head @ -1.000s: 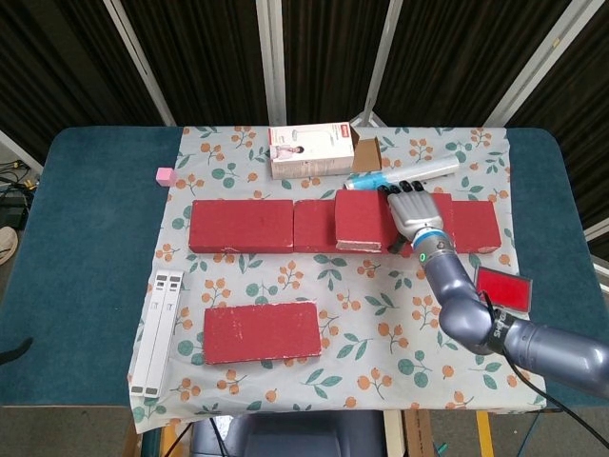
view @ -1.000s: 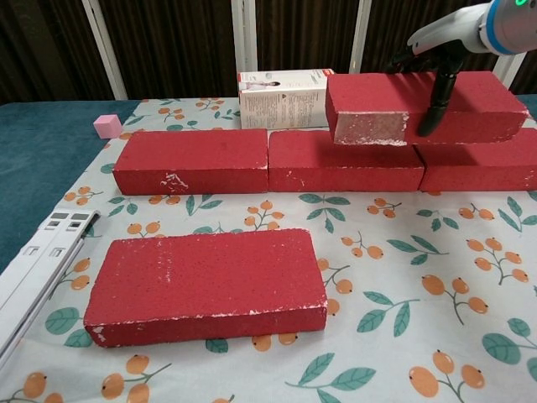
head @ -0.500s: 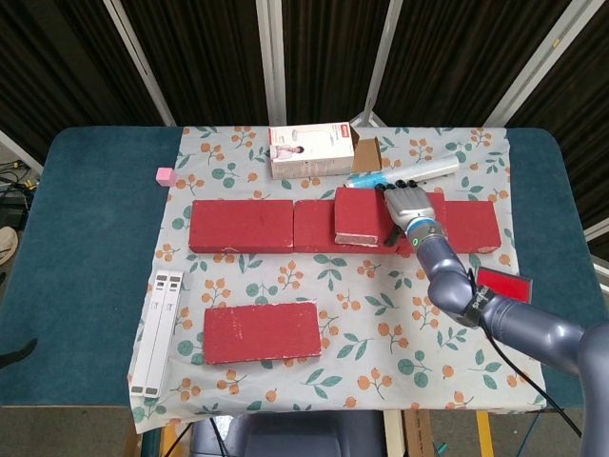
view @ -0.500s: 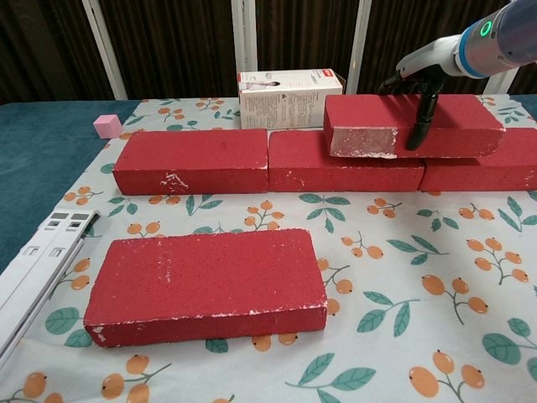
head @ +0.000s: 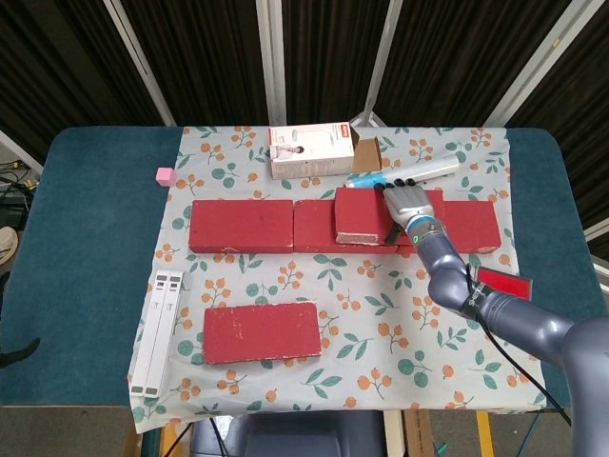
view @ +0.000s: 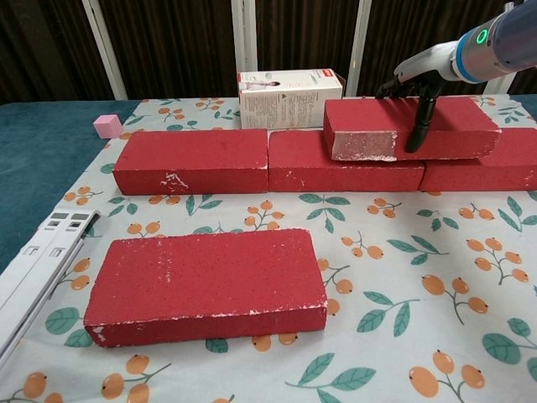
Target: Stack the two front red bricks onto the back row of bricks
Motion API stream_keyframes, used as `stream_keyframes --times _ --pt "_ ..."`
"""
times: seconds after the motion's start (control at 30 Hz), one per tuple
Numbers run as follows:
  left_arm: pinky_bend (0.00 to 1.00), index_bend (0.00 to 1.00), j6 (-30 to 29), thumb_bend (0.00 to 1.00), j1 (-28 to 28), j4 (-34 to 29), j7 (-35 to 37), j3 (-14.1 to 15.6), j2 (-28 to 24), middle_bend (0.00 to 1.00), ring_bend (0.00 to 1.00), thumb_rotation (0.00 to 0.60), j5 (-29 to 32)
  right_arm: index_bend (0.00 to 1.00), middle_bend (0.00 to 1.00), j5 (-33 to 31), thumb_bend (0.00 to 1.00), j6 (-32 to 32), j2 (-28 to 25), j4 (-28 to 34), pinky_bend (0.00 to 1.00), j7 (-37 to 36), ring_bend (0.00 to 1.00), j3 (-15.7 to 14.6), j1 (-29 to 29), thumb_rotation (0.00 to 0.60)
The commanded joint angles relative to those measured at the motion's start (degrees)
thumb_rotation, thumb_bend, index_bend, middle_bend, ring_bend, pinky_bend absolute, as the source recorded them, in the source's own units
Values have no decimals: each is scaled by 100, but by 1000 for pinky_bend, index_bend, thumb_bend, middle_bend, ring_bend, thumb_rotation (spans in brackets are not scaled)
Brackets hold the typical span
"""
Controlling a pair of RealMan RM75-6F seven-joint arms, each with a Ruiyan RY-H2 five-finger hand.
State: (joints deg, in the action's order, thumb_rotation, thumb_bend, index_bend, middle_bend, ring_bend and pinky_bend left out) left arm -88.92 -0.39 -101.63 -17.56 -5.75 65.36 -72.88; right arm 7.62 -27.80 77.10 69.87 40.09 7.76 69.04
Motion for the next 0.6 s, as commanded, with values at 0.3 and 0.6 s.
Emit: stream_keyframes --times 0.3,0.6 --pt "131 62 -7 0 -9 0 -64 -7 28 0 0 600 33 190 183 326 153 188 144 -333 0 -453 0 -163 47 600" --pt "132 62 -8 0 -16 -7 -103 -7 41 0 0 600 50 152 149 469 152 229 30 -229 0 -654 0 -406 155 600"
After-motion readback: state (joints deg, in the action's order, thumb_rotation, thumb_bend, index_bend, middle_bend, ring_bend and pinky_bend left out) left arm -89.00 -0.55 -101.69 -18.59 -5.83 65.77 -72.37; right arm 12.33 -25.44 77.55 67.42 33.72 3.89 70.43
